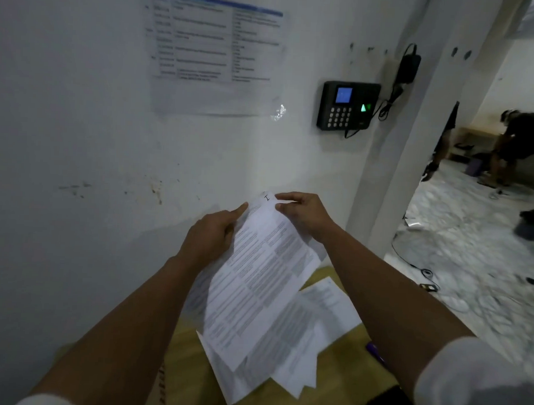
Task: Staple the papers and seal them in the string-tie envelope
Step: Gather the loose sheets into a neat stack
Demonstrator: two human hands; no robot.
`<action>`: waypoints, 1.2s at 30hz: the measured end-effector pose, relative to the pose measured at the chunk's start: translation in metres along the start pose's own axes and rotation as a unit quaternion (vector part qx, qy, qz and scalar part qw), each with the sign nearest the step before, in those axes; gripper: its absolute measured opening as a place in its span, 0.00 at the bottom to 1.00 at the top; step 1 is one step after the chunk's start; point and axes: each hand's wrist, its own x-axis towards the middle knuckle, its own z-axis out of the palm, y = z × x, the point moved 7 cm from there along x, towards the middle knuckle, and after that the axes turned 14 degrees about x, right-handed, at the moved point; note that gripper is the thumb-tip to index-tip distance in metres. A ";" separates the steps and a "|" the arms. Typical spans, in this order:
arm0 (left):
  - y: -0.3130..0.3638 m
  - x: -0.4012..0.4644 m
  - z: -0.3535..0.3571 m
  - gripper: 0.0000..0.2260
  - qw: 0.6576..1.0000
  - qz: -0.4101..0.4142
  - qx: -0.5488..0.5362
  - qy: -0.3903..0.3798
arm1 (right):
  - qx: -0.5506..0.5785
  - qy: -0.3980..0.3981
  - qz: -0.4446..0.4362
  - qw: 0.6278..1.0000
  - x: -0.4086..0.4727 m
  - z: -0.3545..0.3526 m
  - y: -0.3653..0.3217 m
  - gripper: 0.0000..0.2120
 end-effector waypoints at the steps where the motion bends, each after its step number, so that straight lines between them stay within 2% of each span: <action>1: 0.000 0.001 0.012 0.25 1.000 -0.003 -0.010 -0.010 | 0.001 0.007 0.011 1.000 0.003 -0.010 0.010 0.13; 11: -0.049 -0.035 0.159 0.23 0.974 -0.147 -0.031 -0.168 | -0.108 0.128 0.179 0.970 0.039 -0.156 0.169 0.08; 14: -0.063 -0.048 0.201 0.22 0.961 -0.185 -0.023 -0.206 | -0.162 0.143 0.239 0.947 0.053 -0.202 0.235 0.12; 20: -0.059 -0.050 0.277 0.21 0.938 -0.206 -0.030 -0.276 | -0.355 0.084 0.300 0.881 0.070 -0.247 0.329 0.16; 24: -0.050 -0.037 0.321 0.21 0.932 -0.187 -0.019 -0.310 | -0.416 0.028 0.333 0.846 0.080 -0.262 0.391 0.26; 27: -0.043 -0.028 0.344 0.22 0.931 -0.187 -0.042 -0.312 | -0.453 0.042 0.353 0.818 0.085 -0.269 0.414 0.32; 30: -0.035 -0.019 0.362 0.22 0.930 -0.185 -0.056 -0.312 | -0.483 0.049 0.366 0.794 0.091 -0.274 0.427 0.34; 33: -0.027 -0.012 0.374 0.22 0.930 -0.178 -0.070 -0.312 | -0.495 0.049 0.368 0.786 0.093 -0.281 0.435 0.35; 36: -0.024 -0.008 0.379 0.23 0.931 -0.174 -0.069 -0.315 | -0.473 0.051 0.381 0.793 0.095 -0.287 0.439 0.36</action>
